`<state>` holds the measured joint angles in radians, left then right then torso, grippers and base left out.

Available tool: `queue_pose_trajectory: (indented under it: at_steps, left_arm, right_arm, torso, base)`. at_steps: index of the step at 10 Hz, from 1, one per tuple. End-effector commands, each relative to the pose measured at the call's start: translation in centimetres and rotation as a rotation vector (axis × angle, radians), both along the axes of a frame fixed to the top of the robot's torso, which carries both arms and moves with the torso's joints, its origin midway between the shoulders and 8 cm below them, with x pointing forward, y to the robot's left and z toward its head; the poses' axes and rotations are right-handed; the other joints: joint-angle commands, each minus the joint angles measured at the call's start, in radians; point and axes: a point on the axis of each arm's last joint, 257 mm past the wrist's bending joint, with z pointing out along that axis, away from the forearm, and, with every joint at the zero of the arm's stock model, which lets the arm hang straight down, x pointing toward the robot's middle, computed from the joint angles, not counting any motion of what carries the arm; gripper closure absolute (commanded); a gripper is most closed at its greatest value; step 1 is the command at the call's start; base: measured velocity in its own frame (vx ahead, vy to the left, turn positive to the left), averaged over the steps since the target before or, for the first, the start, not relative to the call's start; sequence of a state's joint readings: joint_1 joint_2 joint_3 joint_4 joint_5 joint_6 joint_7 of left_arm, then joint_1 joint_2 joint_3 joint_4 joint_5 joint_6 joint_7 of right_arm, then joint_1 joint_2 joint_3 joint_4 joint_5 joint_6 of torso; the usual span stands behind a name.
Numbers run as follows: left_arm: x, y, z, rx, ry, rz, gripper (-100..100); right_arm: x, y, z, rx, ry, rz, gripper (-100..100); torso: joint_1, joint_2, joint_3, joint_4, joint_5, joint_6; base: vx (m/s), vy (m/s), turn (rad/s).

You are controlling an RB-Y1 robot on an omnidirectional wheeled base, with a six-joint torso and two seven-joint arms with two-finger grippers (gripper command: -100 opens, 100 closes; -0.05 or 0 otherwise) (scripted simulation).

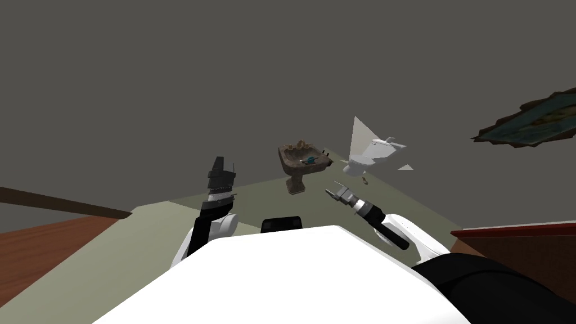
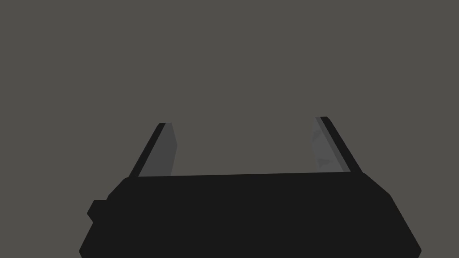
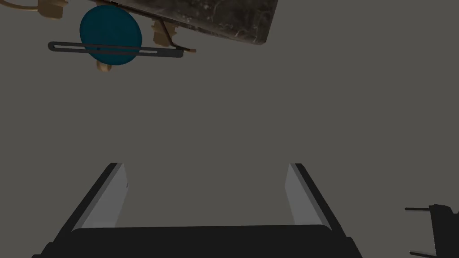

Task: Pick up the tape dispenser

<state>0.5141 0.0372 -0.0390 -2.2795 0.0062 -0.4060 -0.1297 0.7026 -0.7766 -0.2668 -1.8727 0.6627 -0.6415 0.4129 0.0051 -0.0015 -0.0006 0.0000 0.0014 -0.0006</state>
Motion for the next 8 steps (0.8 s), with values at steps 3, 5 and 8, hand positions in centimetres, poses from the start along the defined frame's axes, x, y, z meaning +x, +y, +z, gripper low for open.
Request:
queue_pose_trajectory:
  at_steps: [3, 5, 8]
  left_arm:
    - [0.0, 0.0, 0.0, 0.000, 0.000, 0.000, 0]
    - [0.0, 0.0, 0.0, 0.000, 0.000, 0.000, 0]
    - [0.0, 0.0, 0.0, 0.000, 0.000, 0.000, 0]
  right_arm:
    - [-0.6, -4.4, -1.9, -0.197, 0.065, 0.024, -100]
    - [-0.8, -6.8, -2.6, -0.286, 0.100, 0.030, -100]
    - [-0.7, -9.1, -2.5, -0.402, 0.137, 0.064, -100]
  torso:
    - [0.000, -0.001, -0.001, 0.000, 0.000, 0.000]
    - [-0.001, -0.002, -0.001, 0.000, 0.000, 0.000]
    - [0.000, -0.003, -0.002, -0.001, 0.000, -0.001]
  base:
    - [0.014, 0.053, 0.120]
    - [0.021, 0.041, 0.130]
    - [0.037, 0.040, 0.118]
